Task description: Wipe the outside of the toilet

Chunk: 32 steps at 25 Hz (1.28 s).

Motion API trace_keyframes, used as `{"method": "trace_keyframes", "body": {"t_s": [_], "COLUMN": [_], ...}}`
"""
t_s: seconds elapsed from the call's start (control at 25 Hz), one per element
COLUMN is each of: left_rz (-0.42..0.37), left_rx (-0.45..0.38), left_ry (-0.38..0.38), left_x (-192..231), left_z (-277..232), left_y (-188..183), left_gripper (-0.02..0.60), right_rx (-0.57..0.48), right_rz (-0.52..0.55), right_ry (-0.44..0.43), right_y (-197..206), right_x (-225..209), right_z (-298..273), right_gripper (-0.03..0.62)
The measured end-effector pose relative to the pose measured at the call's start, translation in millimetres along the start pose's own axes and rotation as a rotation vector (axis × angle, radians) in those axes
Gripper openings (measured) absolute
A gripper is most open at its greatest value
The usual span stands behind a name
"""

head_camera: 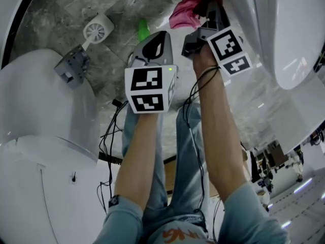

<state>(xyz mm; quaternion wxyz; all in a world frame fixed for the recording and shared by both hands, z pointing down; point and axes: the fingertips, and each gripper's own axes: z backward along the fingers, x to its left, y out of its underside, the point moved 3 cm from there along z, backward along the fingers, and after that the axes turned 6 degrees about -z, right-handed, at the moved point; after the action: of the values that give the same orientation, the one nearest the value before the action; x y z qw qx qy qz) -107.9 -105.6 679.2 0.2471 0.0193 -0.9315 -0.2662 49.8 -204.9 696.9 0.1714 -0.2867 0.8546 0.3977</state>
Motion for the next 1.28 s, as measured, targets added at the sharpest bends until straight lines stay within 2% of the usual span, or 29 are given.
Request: {"method": "trace_keyframes", "body": {"t_s": [0.2, 0.36, 0.56, 0.84, 1.28], "left_rz": [-0.039, -0.041, -0.06, -0.105, -0.186], "left_rx": [0.009, 0.017, 0.018, 0.026, 0.06], "left_ry": [0.017, 0.014, 0.029, 0.042, 0.037], "left_x": [1, 5, -6, -26, -41], "left_z": [-2, -1, -2, 3, 31], "left_y": [-7, -4, -3, 5, 8], "left_gripper": [-0.002, -0.002, -0.002, -0.002, -0.002], "right_rx": [-0.023, -0.052, -0.037, -0.031, 0.004], "right_rz": [-0.015, -0.048, 0.009, 0.005, 0.08], "right_ry": [0.032, 0.06, 0.075, 0.103, 0.159], "right_y": [-6, -10, -13, -17, -36], "right_x": [-10, -22, -38, -68, -115], "right_z": [-7, 2, 16, 42, 89], "right_gripper": [0.038, 0.038, 0.038, 0.038, 0.039]}}
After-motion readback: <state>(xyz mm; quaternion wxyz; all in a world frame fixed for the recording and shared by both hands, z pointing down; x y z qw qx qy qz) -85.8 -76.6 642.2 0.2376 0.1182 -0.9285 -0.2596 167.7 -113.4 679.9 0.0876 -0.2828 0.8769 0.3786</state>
